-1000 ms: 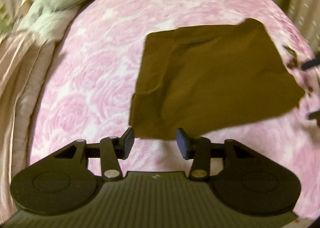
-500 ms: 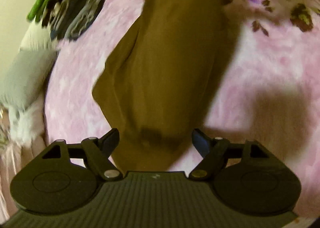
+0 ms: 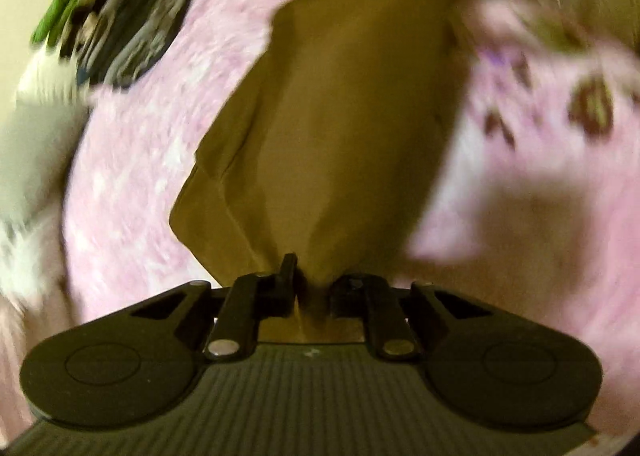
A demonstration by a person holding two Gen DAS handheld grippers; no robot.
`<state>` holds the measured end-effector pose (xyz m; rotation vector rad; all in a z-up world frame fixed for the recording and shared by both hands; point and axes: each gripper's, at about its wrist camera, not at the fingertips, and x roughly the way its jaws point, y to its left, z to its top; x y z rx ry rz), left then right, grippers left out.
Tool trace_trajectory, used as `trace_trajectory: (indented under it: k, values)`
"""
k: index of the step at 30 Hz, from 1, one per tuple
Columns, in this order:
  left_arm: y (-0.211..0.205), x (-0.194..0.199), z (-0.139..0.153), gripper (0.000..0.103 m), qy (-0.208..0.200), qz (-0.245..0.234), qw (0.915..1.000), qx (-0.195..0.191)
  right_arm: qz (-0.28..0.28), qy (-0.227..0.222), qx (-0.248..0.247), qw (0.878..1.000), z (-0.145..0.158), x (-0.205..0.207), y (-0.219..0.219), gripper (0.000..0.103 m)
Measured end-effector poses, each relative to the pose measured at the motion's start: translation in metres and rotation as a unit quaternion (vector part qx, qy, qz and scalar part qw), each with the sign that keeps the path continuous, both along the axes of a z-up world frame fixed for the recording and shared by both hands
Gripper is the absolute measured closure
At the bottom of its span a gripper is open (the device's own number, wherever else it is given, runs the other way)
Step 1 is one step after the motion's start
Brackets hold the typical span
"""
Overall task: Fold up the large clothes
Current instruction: 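Grasp the folded brown shirt with the left gripper while the right gripper grasps it too, then lift the shirt with both grippers and carry it onto the clothes stack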
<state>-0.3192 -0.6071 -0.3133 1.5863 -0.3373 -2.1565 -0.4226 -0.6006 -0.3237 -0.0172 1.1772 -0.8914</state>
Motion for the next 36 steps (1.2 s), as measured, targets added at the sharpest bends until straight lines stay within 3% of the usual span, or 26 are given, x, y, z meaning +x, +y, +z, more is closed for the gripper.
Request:
trace_trajectory:
  k: [1,2,3,8,10,11,14,25,31,36]
  values:
    - [-0.006,-0.001,0.006,0.091,0.009,0.011,0.9998,0.013,-0.009,-0.001,-0.012,1.0,-0.001,0.004,0.005,0.052]
    - [-0.009,-0.001,0.011,0.091,0.013,0.017,0.9996,0.02,-0.008,-0.004,-0.024,1.0,-0.003,0.009,0.006,0.037]
    - [-0.011,-0.003,0.013,0.092,0.015,0.02,0.9994,0.023,-0.001,-0.005,-0.035,0.999,-0.005,0.015,0.009,0.03]
    - [-0.019,-0.006,0.019,0.092,0.023,0.032,0.9984,0.041,0.03,0.054,-0.064,0.996,-0.041,0.042,-0.001,0.03]
    - [-0.02,-0.007,0.019,0.091,0.022,0.031,0.9984,0.041,0.011,0.075,-0.063,0.995,-0.051,0.038,-0.014,0.047]
    - [-0.018,-0.006,0.019,0.091,0.022,0.029,0.9984,0.043,0.001,0.066,-0.053,0.996,-0.05,0.033,-0.019,0.07]
    - [-0.014,-0.005,0.021,0.092,0.018,0.029,0.9984,0.044,0.005,0.061,-0.04,0.997,-0.039,0.029,-0.024,0.077]
    - [-0.011,-0.008,0.042,0.09,0.018,0.036,0.9979,0.05,0.003,0.041,0.003,0.999,0.002,0.021,-0.034,0.081]
    - [-0.012,-0.012,0.05,0.079,0.019,0.043,0.998,0.043,-0.006,0.033,0.021,0.999,0.018,0.019,-0.038,0.082]
    - [-0.005,-0.019,0.048,0.069,0.012,0.029,0.9994,0.016,-0.009,0.024,0.037,0.999,0.028,0.015,-0.045,0.082]
